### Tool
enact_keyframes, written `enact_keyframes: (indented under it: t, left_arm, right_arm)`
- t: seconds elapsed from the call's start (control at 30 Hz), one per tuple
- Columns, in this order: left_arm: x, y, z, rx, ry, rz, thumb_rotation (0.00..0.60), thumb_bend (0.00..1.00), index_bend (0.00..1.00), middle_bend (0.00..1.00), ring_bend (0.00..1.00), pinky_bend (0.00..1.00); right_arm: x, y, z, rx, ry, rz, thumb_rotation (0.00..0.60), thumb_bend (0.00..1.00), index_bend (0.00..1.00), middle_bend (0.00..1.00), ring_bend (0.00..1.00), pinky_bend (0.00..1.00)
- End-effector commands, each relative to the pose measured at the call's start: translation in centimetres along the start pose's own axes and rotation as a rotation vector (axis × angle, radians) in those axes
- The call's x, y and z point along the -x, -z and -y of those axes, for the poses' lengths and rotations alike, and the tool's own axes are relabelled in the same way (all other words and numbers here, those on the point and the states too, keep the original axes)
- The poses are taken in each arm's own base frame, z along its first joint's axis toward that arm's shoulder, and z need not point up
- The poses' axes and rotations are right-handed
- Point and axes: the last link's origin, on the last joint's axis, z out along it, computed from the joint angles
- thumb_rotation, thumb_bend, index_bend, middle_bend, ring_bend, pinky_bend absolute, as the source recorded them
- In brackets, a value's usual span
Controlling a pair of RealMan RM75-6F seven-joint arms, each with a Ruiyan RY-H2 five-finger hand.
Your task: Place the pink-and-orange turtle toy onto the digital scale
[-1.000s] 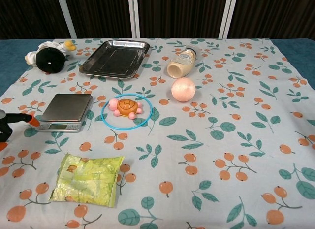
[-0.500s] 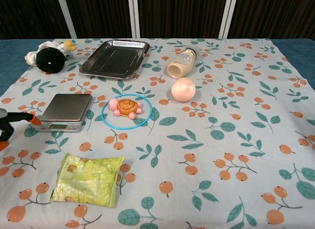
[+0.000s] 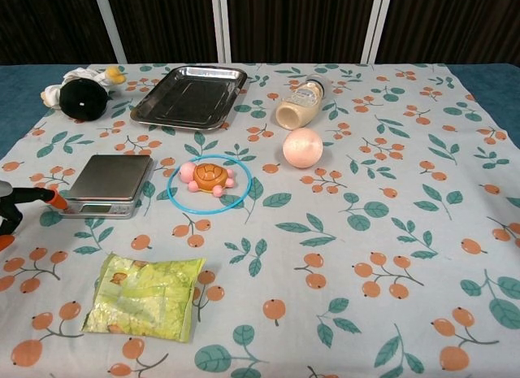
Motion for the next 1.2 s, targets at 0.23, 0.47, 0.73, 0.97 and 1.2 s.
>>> enact_keyframes:
  t: [0.23, 0.47, 0.73, 0.97, 1.2]
  left_arm:
    - [0.0, -0.3, -0.1, 0.002, -0.005, 0.006, 0.6, 0.52, 0.15, 0.63, 0.66, 0.65]
    - [0.2, -0.3, 0.0, -0.003, -0.01, 0.021, 0.6, 0.52, 0.15, 0.63, 0.66, 0.64]
    - [0.3, -0.4, 0.2, -0.012, -0.01, 0.03, 0.6, 0.52, 0.15, 0.63, 0.66, 0.64]
    - [-2.1, 0.7, 0.1, -0.024, 0.013, -0.078, 0.6, 0.39, 0.15, 0.47, 0.5, 0.57]
    - [-6.1, 3.0, 0.4, -0.066, 0.068, -0.228, 0.6, 0.05, 0.09, 0.09, 0.05, 0.19]
  right_arm:
    - [0.0, 0.0, 0.0, 0.0, 0.0, -0.001, 0.6, 0.5, 0.01, 0.0, 0.01, 0.0]
    - [0.0, 0.0, 0.0, -0.002, -0.001, -0.001, 0.6, 0.5, 0.01, 0.0, 0.01, 0.0]
    - [0.0, 0.0, 0.1, -0.003, -0.001, -0.002, 0.6, 0.5, 0.01, 0.0, 0.01, 0.0]
    - [0.0, 0.0, 0.0, -0.003, -0.002, -0.005, 0.6, 0.5, 0.01, 0.0, 0.01, 0.0]
    - [-0.1, 0.1, 0.1, -0.006, -0.005, -0.006, 0.6, 0.5, 0.01, 0.0, 0.01, 0.0]
